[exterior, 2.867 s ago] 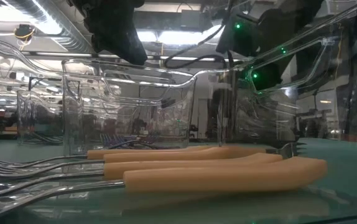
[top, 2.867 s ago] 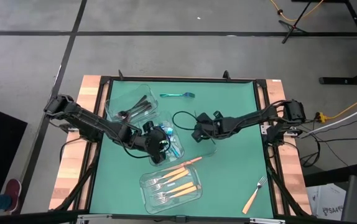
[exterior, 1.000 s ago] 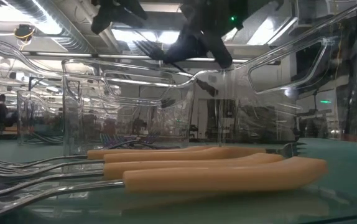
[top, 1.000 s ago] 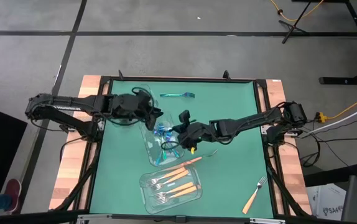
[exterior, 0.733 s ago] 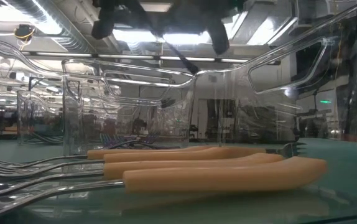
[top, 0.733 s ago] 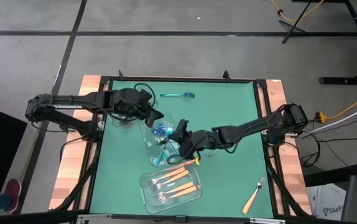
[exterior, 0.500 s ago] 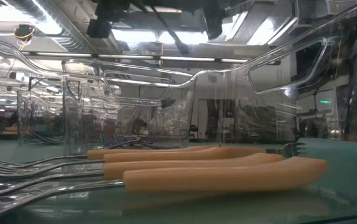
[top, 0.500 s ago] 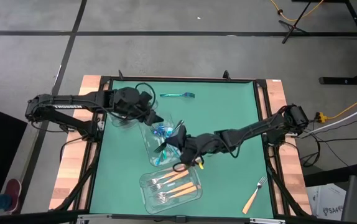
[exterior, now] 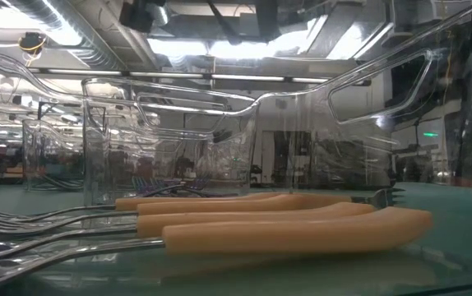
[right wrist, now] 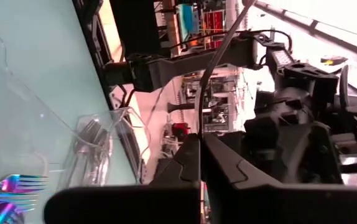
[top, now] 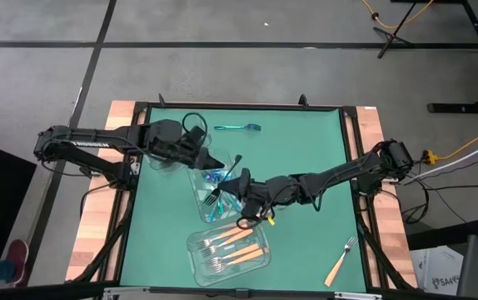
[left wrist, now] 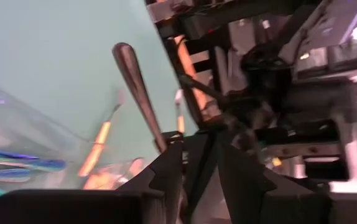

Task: Sort silverware by color (type)
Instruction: Put the black fork into the top transparent bin

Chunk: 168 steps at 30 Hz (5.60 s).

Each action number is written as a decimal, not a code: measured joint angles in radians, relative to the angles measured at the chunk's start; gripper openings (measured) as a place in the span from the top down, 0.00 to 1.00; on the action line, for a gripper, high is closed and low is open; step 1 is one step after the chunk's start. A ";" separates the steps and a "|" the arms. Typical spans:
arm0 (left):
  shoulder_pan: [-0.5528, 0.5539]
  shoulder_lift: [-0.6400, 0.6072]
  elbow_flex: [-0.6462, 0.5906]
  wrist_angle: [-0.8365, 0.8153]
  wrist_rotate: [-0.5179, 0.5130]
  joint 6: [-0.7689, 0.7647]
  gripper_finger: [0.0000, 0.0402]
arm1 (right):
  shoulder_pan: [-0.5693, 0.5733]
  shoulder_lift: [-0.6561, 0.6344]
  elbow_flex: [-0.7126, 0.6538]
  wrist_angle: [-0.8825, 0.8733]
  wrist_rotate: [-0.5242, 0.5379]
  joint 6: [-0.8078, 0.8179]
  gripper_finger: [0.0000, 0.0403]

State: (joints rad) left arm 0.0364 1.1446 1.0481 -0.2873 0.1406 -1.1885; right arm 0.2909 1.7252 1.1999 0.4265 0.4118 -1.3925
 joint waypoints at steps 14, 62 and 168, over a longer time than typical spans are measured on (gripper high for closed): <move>0.000 0.000 0.000 0.012 -0.019 -0.015 0.76 | 0.000 0.000 0.000 0.104 -0.024 -0.132 1.00; -0.068 0.000 0.000 0.092 -0.007 -0.093 0.76 | 0.040 0.000 0.000 0.211 -0.065 -0.322 1.00; 0.261 0.073 0.000 -0.269 0.085 0.397 0.99 | 0.042 0.000 0.000 -0.175 0.242 0.237 0.73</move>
State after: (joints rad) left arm 0.2979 1.2179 1.0485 -0.5563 0.2255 -0.7910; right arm 0.3332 1.7252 1.1999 0.2516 0.6542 -1.1560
